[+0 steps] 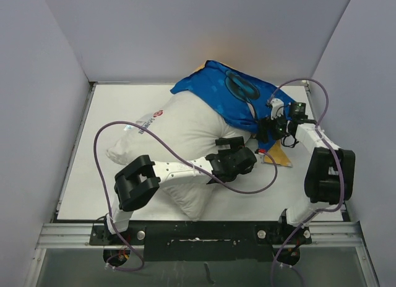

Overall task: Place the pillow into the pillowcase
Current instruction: Stuff the pillow into the pillowcase.

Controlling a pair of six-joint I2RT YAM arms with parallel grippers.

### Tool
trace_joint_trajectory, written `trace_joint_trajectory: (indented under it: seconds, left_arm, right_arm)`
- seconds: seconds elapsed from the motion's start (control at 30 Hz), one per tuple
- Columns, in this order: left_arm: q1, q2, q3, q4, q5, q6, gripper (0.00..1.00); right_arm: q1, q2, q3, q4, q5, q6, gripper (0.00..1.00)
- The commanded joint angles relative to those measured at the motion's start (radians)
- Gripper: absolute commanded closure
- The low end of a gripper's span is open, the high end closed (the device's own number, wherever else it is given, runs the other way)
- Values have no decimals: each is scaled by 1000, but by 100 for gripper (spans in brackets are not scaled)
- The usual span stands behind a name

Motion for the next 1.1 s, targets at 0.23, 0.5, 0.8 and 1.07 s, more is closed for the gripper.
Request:
trace_joint_trajectory:
  seconds: [0.23,0.5,0.8,1.07]
  left_arm:
    - [105,-28,8,-122,110,-49,100]
    - [311,-418,2,-113,732,-220,100]
    - [505,-549,13,-109,1178,-410,100]
    - [521,-543,41,-119,1248,-433,100]
  right_arm:
    - [-61,-34,55,37,317,-6,100]
    - [-168,-21,258,128,575,-145,79]
    - [-167,-321,155,-197,-528,-416,2]
    - [12,-377,34,-118,-444,-570,2]
